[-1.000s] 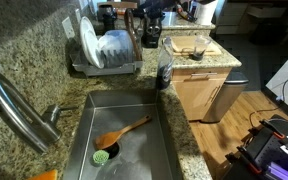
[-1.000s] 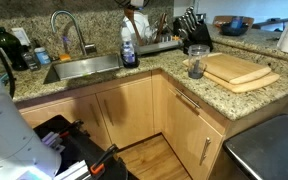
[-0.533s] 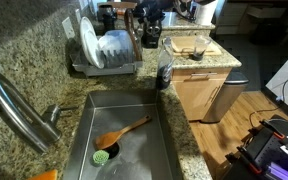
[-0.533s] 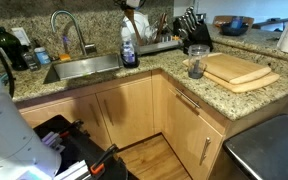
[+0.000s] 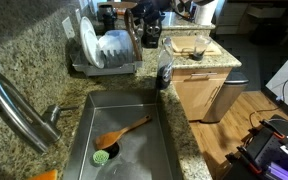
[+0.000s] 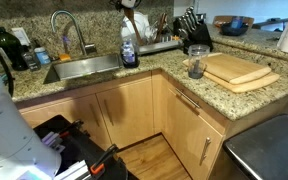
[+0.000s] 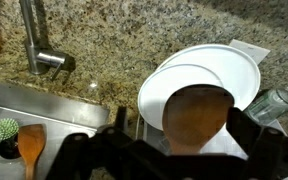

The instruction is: Move the wooden spoon from the dish rack to the blender cup

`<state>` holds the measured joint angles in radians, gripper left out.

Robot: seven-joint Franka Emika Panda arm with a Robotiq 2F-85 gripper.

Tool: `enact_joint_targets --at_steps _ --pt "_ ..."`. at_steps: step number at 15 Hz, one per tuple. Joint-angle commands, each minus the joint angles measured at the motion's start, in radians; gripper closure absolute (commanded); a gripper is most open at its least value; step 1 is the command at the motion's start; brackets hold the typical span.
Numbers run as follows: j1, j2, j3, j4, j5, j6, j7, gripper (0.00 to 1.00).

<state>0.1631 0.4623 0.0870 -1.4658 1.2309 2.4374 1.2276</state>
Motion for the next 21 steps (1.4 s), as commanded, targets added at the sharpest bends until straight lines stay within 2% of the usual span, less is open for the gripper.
enact_joint_targets --at_steps 1,6,7,9,11,13,15,16,20,21 --pt "-0.004 0.013 0.028 0.001 0.033 0.036 -0.078 0.0" --pt "0.004 0.03 0.072 -0.005 0.149 0.102 -0.281 0.0" --pt "0.004 0.022 0.049 -0.001 0.101 0.062 -0.193 0.0" --pt "0.006 0.028 0.055 -0.002 0.125 0.08 -0.24 0.0" --pt "0.016 0.038 0.055 0.026 0.148 0.175 -0.345 0.0" --pt "0.019 0.045 0.057 0.056 0.164 0.252 -0.387 0.0" --pt "0.025 0.051 0.056 0.083 0.156 0.308 -0.391 0.0" --pt "0.015 0.029 0.057 0.041 0.132 0.254 -0.353 0.0" --pt "0.017 0.029 0.057 0.059 0.132 0.28 -0.358 0.0" --pt "0.022 0.034 0.049 0.055 0.114 0.281 -0.312 0.0"
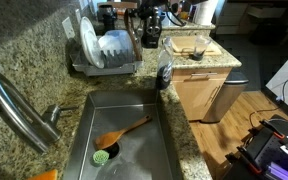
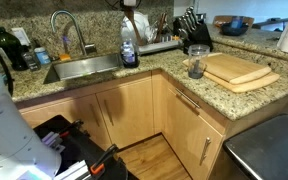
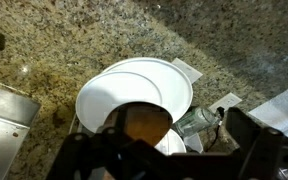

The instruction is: Move the wooden spoon from the dish rack to the blender cup

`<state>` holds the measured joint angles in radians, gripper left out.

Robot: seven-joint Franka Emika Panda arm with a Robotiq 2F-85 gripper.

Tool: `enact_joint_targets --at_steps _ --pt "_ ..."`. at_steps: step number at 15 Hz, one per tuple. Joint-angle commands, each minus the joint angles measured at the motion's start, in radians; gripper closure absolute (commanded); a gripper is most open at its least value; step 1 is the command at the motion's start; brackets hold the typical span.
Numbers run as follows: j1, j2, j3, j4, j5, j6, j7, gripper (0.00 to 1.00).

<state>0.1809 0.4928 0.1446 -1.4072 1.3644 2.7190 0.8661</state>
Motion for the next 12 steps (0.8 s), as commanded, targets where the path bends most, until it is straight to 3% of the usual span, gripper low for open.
enact_joint_targets --at_steps 1,4,5,12 --pt "0.014 0.013 -0.026 0.002 -0.053 0.007 0.124 0.0" --pt "0.028 0.033 -0.066 0.013 -0.151 0.009 0.316 0.0" --pt "0.004 0.015 -0.029 -0.002 -0.121 0.001 0.231 0.0" --pt "0.019 0.019 -0.059 -0.032 -0.184 -0.007 0.386 0.0"
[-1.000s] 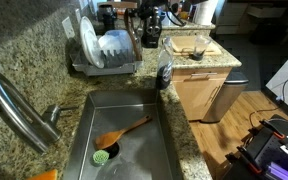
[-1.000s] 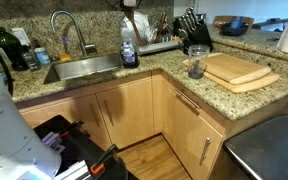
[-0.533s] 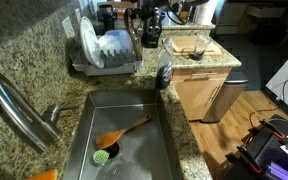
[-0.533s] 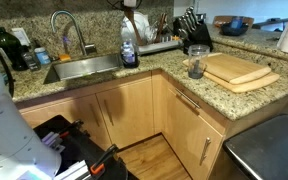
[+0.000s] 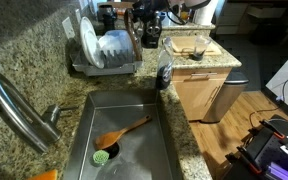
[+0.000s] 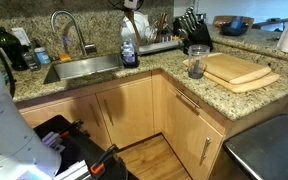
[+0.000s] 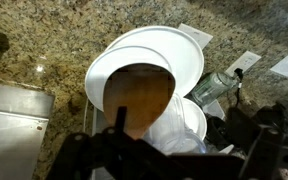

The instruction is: Move the wooden spoon from the dish rack to the blender cup

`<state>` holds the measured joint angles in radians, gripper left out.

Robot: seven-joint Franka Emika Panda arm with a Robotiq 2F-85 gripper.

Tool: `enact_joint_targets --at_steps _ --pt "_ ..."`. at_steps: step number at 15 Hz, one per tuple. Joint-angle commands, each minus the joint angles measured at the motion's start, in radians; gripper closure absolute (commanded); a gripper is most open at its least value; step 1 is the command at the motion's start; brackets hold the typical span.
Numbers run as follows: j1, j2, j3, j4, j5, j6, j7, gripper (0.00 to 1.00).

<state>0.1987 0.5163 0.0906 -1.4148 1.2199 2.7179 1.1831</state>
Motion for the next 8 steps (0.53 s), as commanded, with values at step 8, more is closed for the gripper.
enact_joint_targets --at_steps 8 --pt "-0.003 -0.017 0.006 -0.054 -0.079 -0.013 0.101 0.0"
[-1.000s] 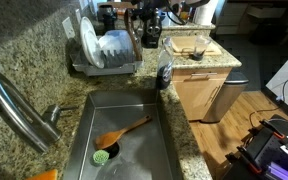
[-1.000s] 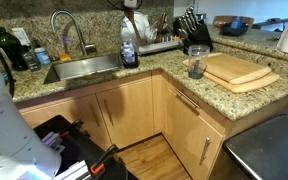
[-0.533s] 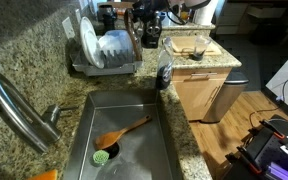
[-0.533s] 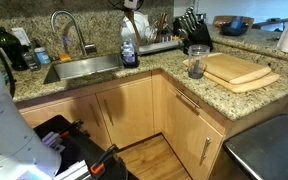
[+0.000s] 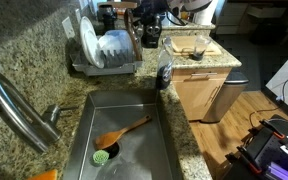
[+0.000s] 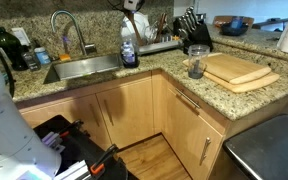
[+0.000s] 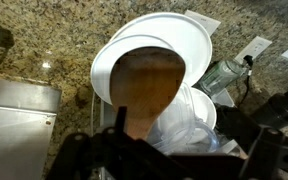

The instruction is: Move the wooden spoon from the dish rack to the blender cup

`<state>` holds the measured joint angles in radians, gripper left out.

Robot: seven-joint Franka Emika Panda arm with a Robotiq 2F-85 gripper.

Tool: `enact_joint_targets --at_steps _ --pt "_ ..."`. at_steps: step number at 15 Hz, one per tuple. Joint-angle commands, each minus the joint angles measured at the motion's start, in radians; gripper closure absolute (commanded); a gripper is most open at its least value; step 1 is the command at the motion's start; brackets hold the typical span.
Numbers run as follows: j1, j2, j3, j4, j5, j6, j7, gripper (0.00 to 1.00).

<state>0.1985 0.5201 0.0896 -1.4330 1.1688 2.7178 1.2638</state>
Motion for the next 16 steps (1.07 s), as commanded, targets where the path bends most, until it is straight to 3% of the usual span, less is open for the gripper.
enact_joint_targets --at_steps 1,8,14,15,16 --pt "-0.001 -0.033 0.009 -0.057 -0.037 -0.027 0.02 0.0" --pt "0.008 -0.009 0.021 -0.034 -0.069 -0.014 0.006 0.0" --pt "-0.005 0.024 0.095 0.014 0.047 -0.012 -0.105 0.0" --pt "0.011 0.002 0.06 -0.017 0.001 -0.015 -0.048 0.0" --pt "0.013 0.005 0.067 -0.013 0.013 -0.015 -0.061 0.0"
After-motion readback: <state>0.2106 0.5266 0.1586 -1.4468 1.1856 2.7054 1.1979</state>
